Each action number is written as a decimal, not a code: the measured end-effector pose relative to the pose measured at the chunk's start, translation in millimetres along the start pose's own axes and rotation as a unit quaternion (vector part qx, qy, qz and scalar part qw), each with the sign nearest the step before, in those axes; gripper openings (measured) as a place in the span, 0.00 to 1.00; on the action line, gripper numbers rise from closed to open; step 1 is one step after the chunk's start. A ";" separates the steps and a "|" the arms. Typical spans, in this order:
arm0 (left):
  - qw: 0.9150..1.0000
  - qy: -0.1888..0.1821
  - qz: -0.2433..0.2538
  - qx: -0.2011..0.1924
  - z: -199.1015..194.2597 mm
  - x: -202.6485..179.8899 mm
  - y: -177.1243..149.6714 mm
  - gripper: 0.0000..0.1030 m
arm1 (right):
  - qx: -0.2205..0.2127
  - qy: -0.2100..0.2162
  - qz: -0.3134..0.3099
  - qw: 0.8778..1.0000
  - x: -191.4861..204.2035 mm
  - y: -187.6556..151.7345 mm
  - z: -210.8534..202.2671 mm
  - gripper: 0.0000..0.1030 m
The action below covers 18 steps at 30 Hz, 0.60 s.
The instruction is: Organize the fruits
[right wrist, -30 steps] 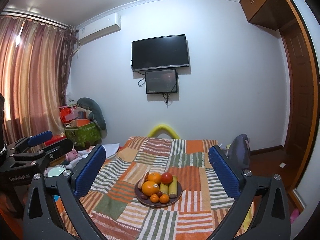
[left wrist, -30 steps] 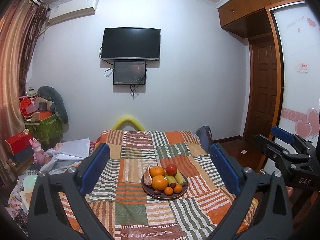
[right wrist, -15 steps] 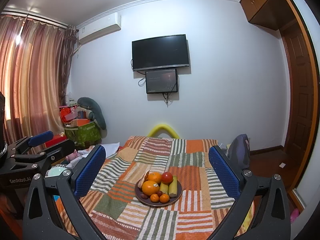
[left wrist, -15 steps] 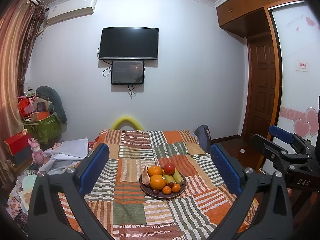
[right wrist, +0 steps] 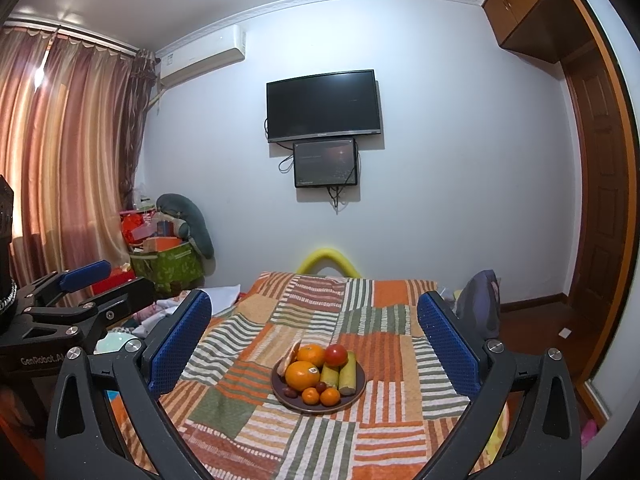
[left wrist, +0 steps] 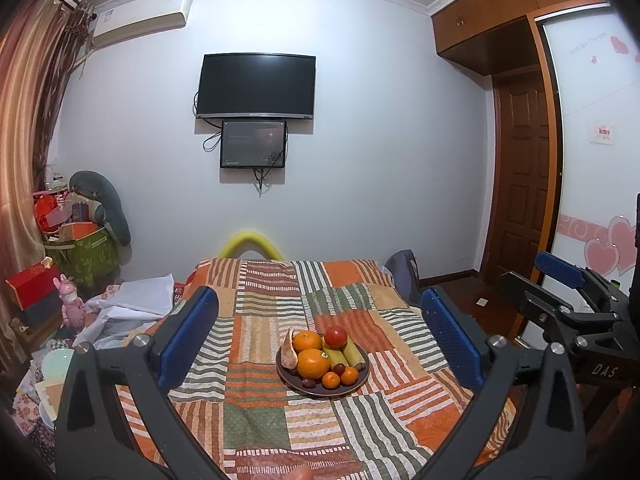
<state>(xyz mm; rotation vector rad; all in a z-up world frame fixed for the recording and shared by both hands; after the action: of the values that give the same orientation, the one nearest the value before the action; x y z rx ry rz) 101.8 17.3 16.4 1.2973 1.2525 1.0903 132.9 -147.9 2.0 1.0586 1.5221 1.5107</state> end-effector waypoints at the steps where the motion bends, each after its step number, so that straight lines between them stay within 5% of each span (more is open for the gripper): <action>1: 1.000 0.000 -0.003 0.000 -0.2 0.8 0.0 1.00 | 0.000 0.000 0.000 1.000 -0.4 0.1 -0.6 1.00; 18: 1.000 -0.006 -0.001 0.002 -0.3 0.7 1.9 1.00 | 0.000 -0.004 0.004 1.000 -4.8 0.6 0.6 1.00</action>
<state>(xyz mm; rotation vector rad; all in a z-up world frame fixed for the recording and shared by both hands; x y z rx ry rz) 101.8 18.1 18.3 1.3030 1.2462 1.0773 135.4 -152.1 2.4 1.0718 1.5147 1.5099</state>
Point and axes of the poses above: each gripper's, at about its wrist camera, not at the fingertips, and z roughly the way its jaws point, x to its left, y to its top, the point moved 7 cm from there along z, roughly the way its jaws point, and after that the axes turned 6 degrees about -x, right-handed, at the moved point
